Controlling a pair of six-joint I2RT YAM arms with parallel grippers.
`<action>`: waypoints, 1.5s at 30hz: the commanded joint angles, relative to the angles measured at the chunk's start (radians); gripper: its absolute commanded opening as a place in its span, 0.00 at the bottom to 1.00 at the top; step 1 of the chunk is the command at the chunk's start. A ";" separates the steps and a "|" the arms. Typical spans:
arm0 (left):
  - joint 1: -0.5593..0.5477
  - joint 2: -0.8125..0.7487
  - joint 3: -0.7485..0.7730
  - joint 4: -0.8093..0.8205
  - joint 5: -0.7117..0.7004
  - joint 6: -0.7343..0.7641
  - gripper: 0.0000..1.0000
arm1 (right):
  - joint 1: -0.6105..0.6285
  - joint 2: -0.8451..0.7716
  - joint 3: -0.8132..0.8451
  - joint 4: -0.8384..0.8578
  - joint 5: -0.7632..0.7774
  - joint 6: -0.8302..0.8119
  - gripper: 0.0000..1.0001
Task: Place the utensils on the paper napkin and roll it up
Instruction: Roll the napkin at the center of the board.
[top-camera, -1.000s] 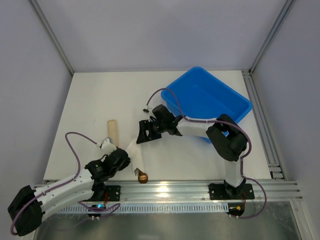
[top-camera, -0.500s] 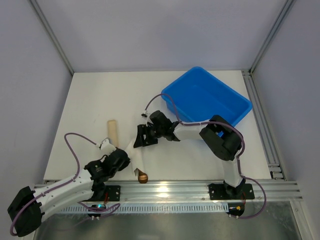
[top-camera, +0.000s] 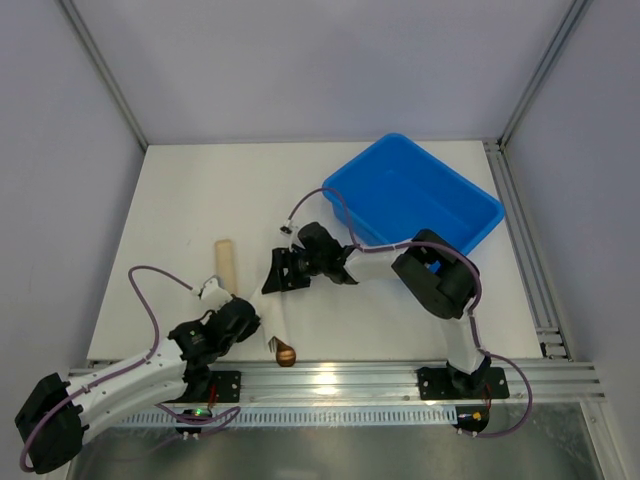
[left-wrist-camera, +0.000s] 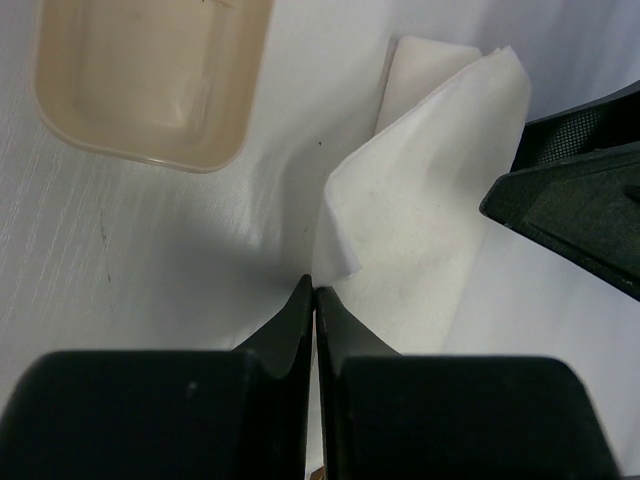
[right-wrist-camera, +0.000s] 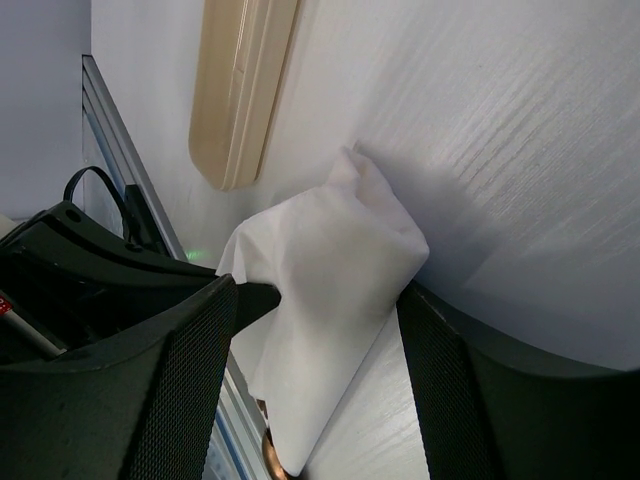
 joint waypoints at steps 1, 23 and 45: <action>-0.003 0.003 -0.027 -0.076 -0.024 0.003 0.00 | 0.022 0.045 -0.004 -0.003 0.033 -0.016 0.69; -0.015 -0.057 0.021 -0.135 -0.032 0.014 0.00 | 0.022 -0.076 -0.028 -0.171 0.214 -0.185 0.73; -0.019 -0.044 0.027 -0.118 -0.017 0.026 0.00 | 0.148 -0.328 -0.166 -0.213 0.255 -0.288 0.65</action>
